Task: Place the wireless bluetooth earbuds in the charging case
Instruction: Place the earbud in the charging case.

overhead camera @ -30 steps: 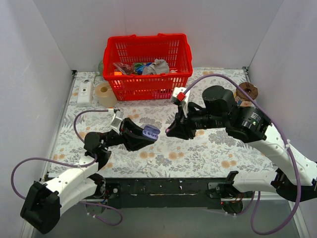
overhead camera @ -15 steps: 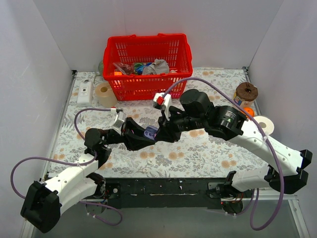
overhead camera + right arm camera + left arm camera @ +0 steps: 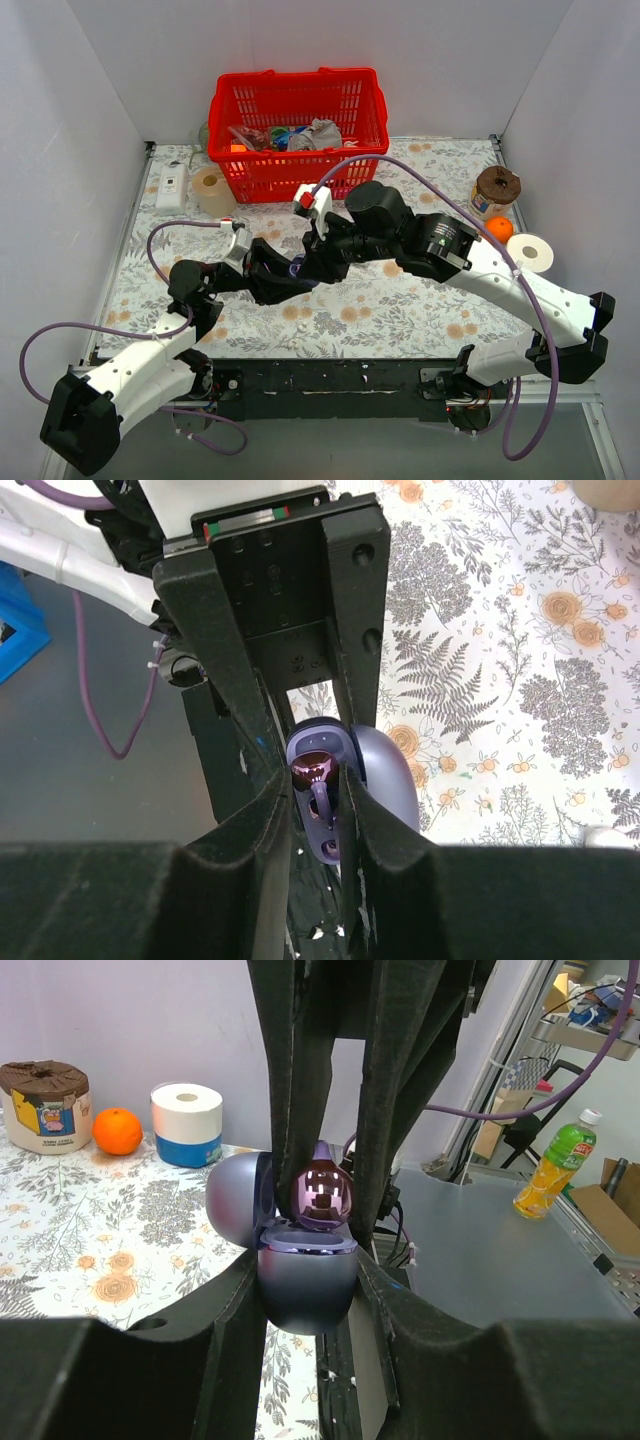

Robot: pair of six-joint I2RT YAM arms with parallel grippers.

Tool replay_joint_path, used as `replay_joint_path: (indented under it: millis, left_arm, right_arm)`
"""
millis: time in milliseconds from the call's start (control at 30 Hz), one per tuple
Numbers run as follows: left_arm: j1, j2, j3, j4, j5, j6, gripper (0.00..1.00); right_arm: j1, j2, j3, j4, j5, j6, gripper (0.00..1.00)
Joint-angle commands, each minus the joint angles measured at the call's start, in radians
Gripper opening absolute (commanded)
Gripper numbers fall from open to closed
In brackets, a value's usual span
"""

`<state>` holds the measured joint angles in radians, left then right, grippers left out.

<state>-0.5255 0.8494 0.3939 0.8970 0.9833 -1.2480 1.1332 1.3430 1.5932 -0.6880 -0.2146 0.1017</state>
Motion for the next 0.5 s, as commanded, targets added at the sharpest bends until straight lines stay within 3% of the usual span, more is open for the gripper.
replay_joint_path:
  millis: [0, 467]
  left_arm:
    - [0.001, -0.021, 0.013, -0.004, -0.017, 0.021, 0.00]
    - [-0.001, -0.030, 0.005, 0.016, -0.046, 0.001, 0.00]
  right_arm:
    - [0.008, 0.010, 0.054, 0.048, 0.038, 0.006, 0.01]
    - [0.025, 0.044, 0.082, -0.018, 0.090, -0.005, 0.01]
